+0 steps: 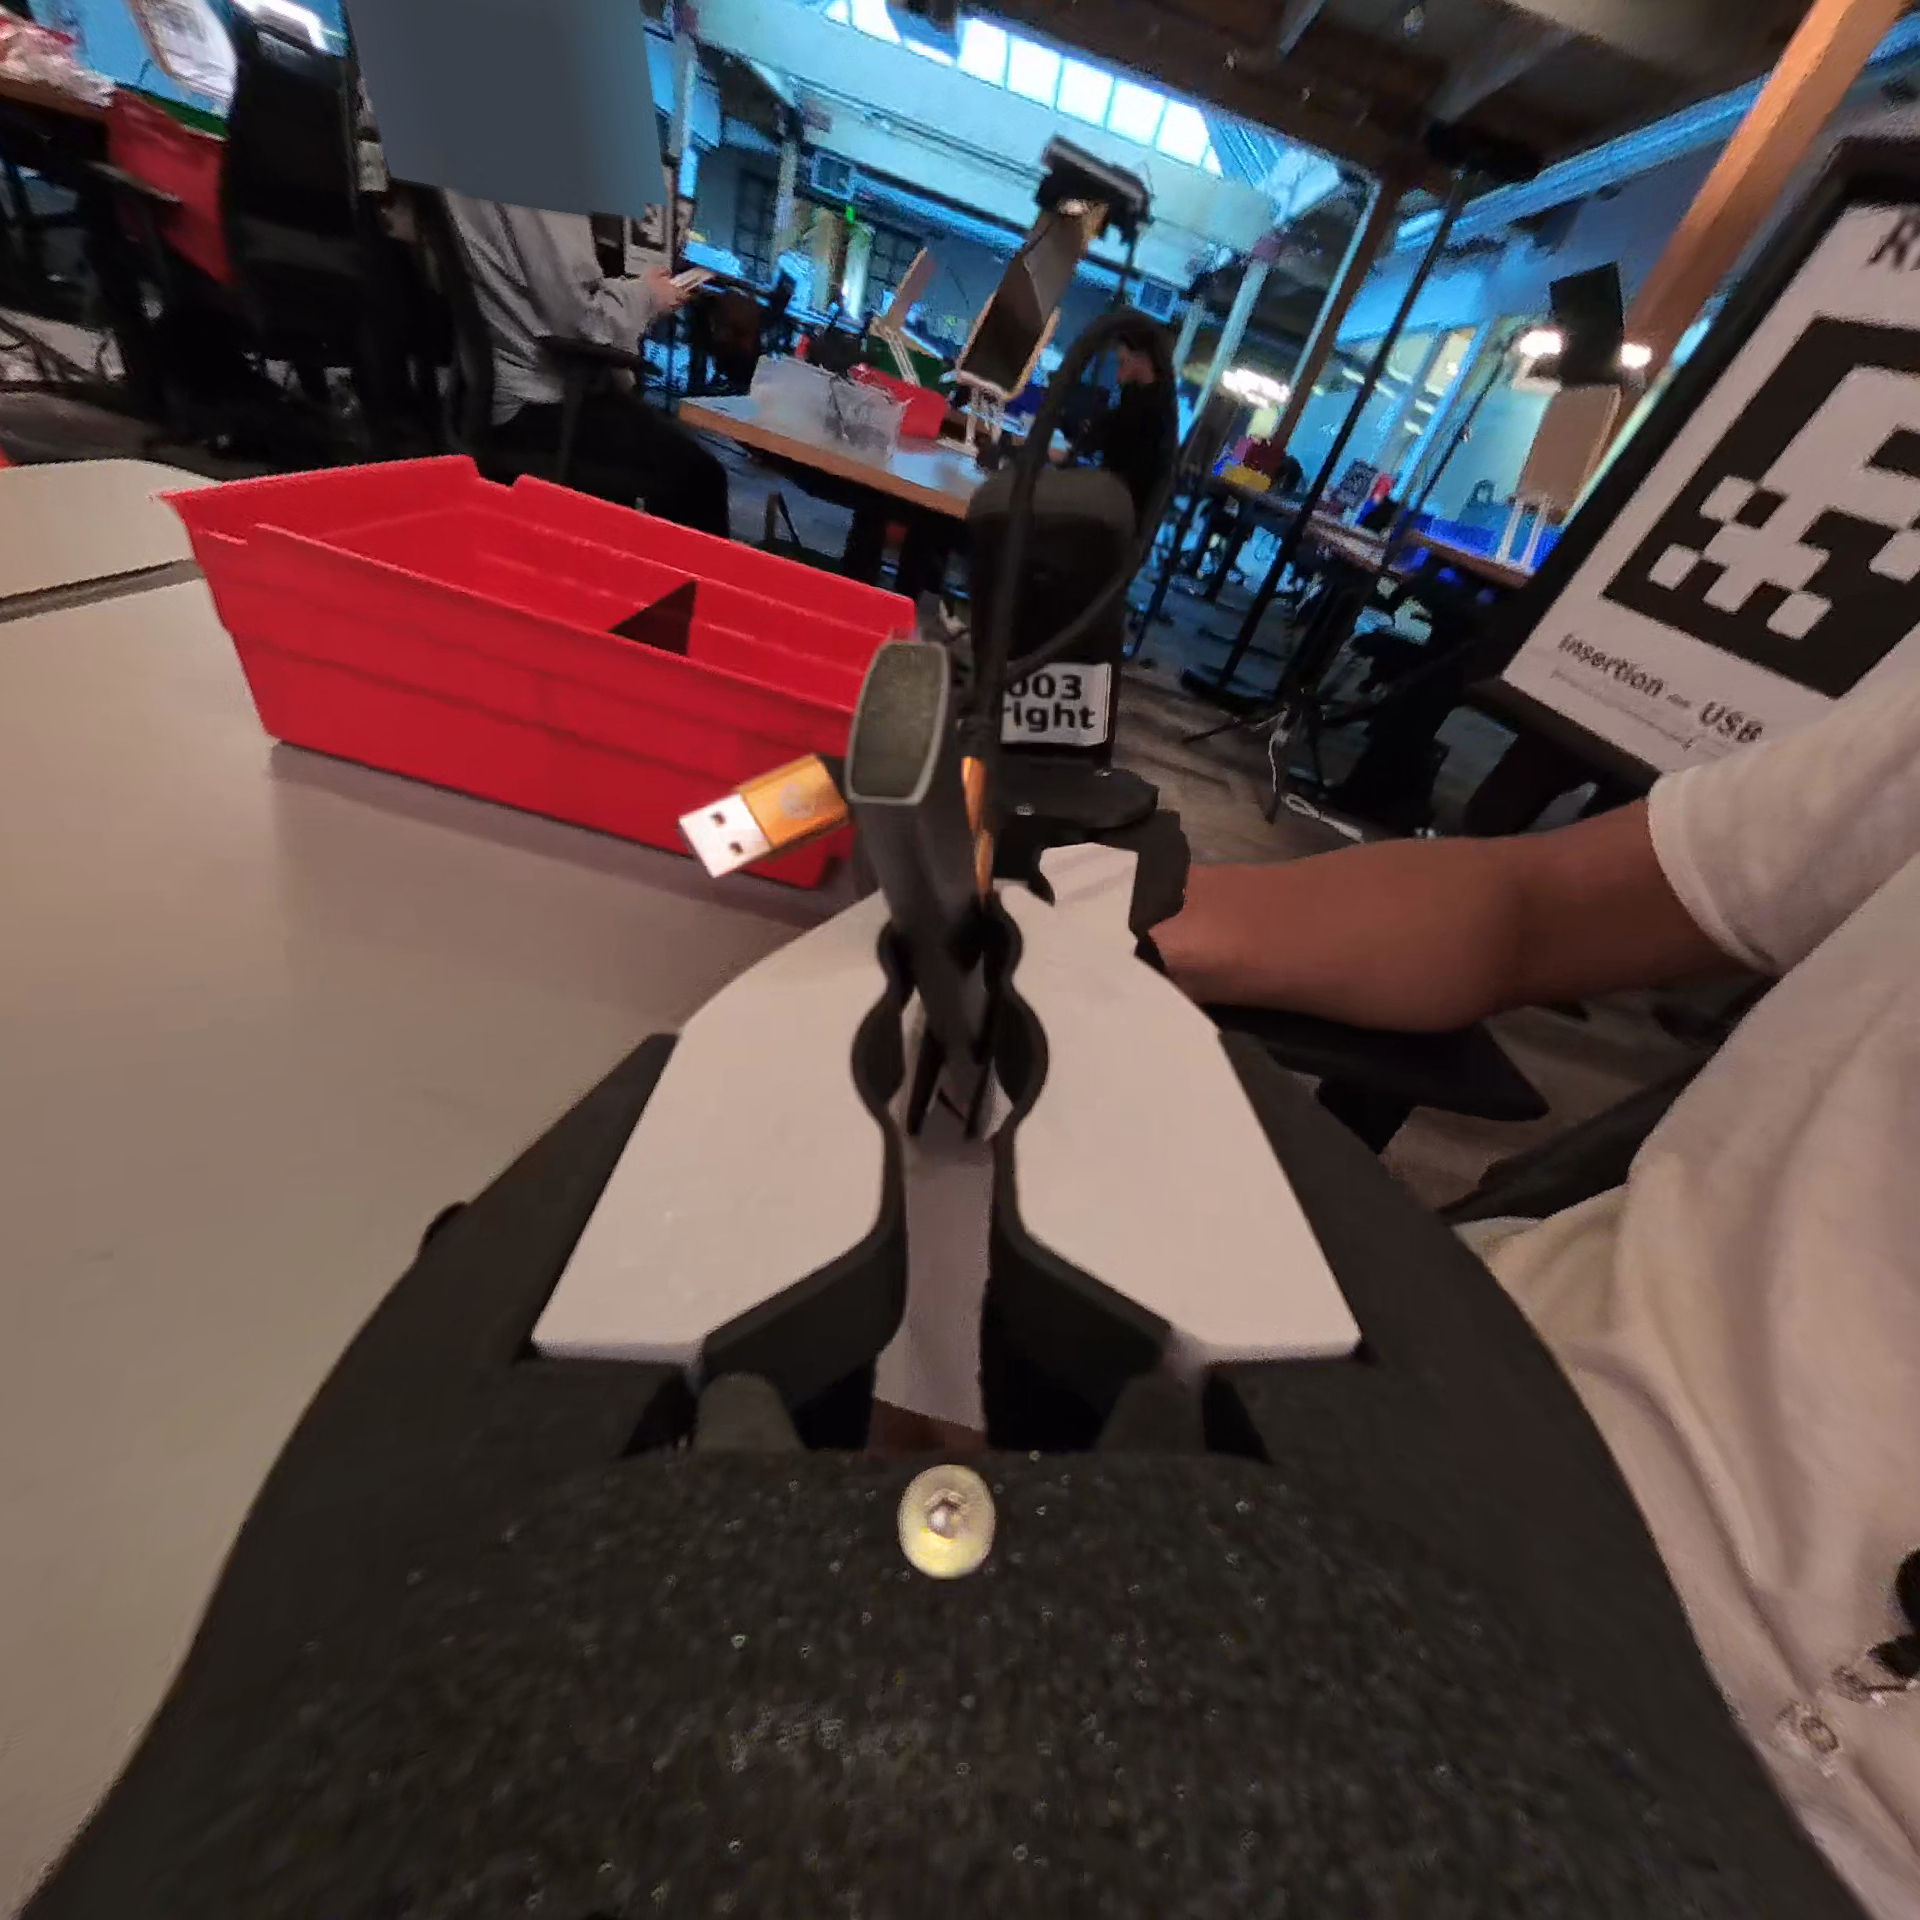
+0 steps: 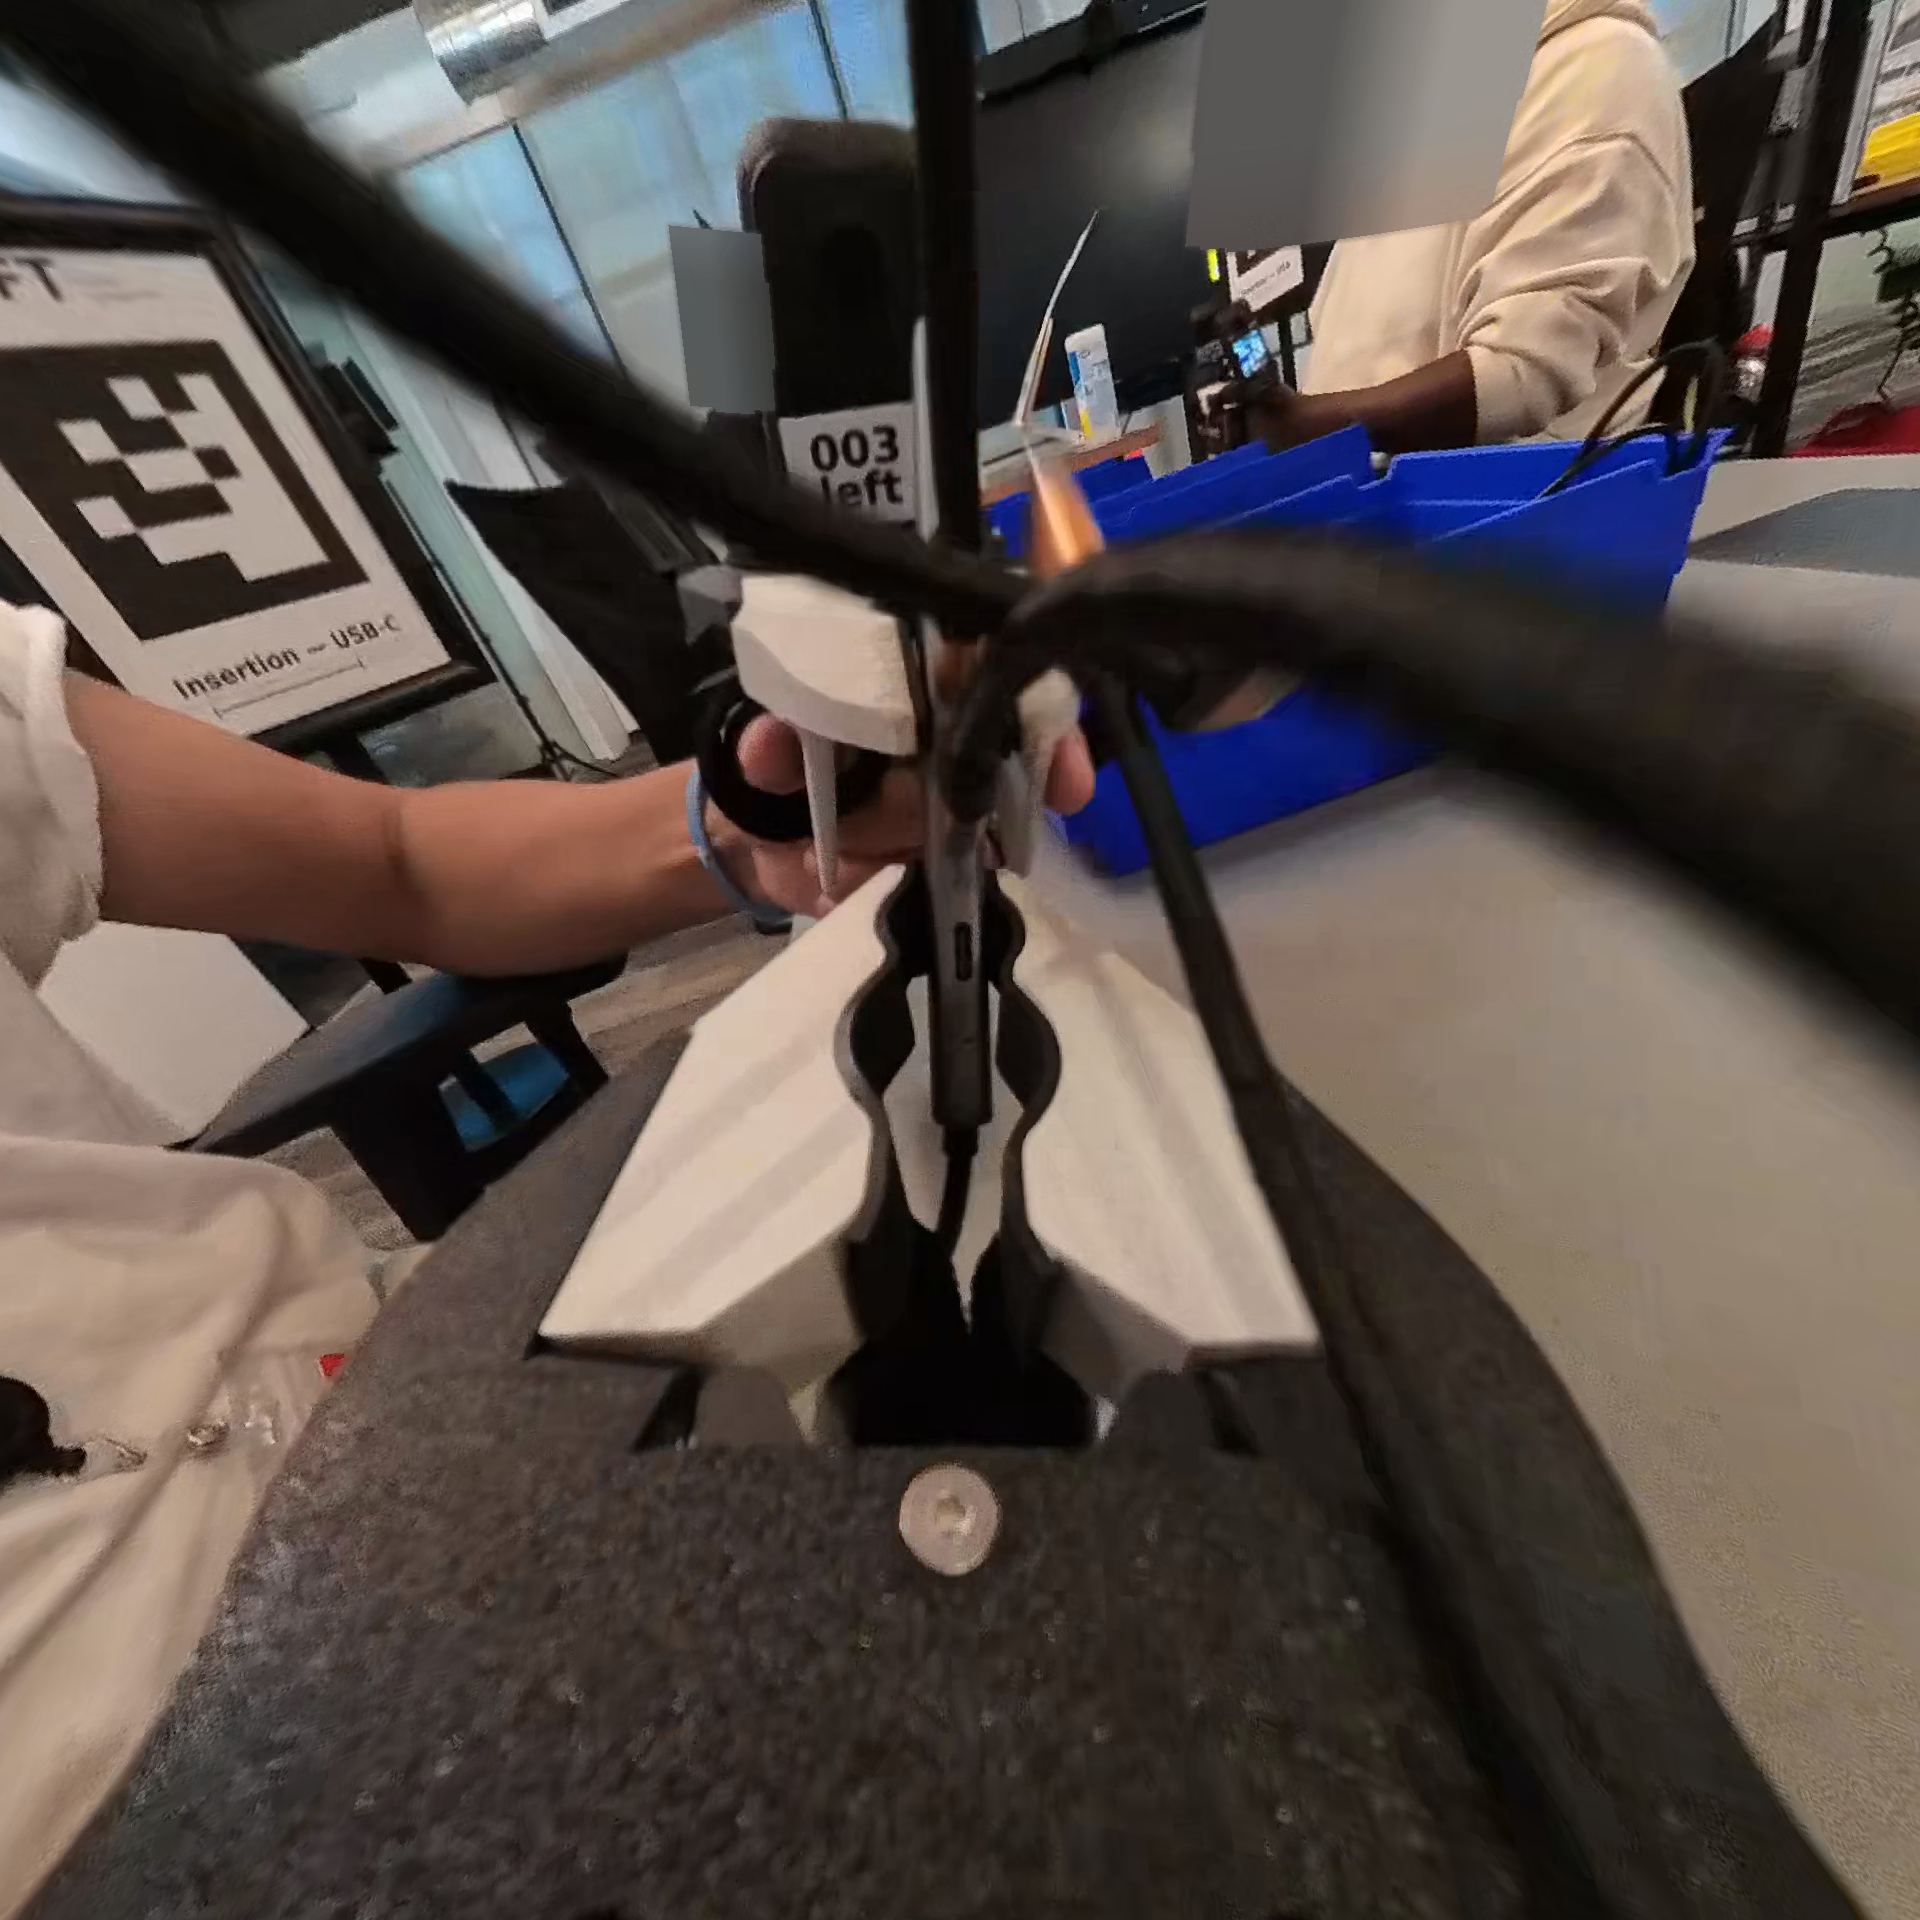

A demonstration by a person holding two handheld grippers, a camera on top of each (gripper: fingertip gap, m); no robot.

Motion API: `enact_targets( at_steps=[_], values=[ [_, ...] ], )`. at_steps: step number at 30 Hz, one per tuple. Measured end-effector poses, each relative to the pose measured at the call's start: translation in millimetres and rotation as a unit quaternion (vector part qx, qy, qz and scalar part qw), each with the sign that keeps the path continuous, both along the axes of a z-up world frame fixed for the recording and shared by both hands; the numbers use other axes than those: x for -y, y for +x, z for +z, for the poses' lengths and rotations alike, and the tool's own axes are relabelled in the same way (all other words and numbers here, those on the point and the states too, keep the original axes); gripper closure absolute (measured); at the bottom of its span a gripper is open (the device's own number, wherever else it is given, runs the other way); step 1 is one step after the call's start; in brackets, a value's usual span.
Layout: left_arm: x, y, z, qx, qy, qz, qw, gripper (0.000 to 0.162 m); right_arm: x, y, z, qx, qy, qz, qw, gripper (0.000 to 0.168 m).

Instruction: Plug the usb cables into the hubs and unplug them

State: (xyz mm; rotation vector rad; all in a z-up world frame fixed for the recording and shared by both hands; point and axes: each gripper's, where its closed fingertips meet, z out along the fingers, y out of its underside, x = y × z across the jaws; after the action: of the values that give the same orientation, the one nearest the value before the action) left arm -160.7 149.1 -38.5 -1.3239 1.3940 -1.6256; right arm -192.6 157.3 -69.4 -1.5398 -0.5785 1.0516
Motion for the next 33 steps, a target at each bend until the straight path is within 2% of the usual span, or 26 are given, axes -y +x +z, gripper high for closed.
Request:
enact_targets(
  at_steps=[3, 5, 8, 10, 12, 13, 18, 21, 24, 28, 33],
  values=[
    [-6.6, -4.4, -4.2, -0.015, -0.001, 0.01, 1.0, 0.152, -5.5, 4.1, -3.6, 0.015, 0.004, -0.019, 1.0, 0.158],
    [-16.1, -11.3, -3.4, -0.021, 0.0, 0.016, 1.0, 0.152, -5.5, 14.5, -0.5, 0.026, 0.011, -0.035, 0.999, 0.15],
    [-36.6, -26.4, -7.2, -0.048, 0.017, 0.036, 0.998, 0.152, 9.1, 38.4, -0.3, 0.089, 0.005, -0.041, 0.995, 0.137],
    [-43.6, -36.1, -13.1, -0.075, 0.039, 0.041, 0.996, 0.152, 38.4, 43.9, -2.5, 0.152, -0.011, 0.02, 0.988, 0.138],
    [-45.6, -41.6, -22.7, -0.108, 0.072, 0.043, 0.991, 0.153, 77.0, 35.2, 5.9, 0.171, -0.039, 0.117, 0.978, 0.136],
    [-45.4, -42.6, -28.9, -0.126, 0.093, 0.044, 0.987, 0.152, 85.7, 29.8, 11.8, 0.182, -0.027, 0.134, 0.974, 0.137],
    [-24.1, -37.0, -55.6, -0.187, 0.15, 0.009, 0.971, 0.152, 48.4, 16.9, 19.4, 0.237, 0.047, 0.031, 0.97, 0.126],
    [-7.4, -33.7, -63.6, -0.199, 0.165, -0.019, 0.966, 0.152, 26.9, 27.0, 16.1, 0.264, 0.064, -0.013, 0.962, 0.128],
    [3.4, -31.6, -63.2, -0.197, 0.162, -0.039, 0.966, 0.152, 17.7, 25.3, -2.3, 0.293, 0.077, -0.016, 0.953, 0.138],
    [9.8, -24.9, -64.3, -0.184, 0.147, -0.045, 0.971, 0.152, 19.1, 10.1, -22.5, 0.255, 0.049, 0.025, 0.965, 0.145],
    [11.8, -23.6, -65.3, -0.171, 0.124, -0.052, 0.976, 0.152, 13.8, 9.4, -30.3, 0.272, 0.055, 0.022, 0.96, 0.154]
  ],
)
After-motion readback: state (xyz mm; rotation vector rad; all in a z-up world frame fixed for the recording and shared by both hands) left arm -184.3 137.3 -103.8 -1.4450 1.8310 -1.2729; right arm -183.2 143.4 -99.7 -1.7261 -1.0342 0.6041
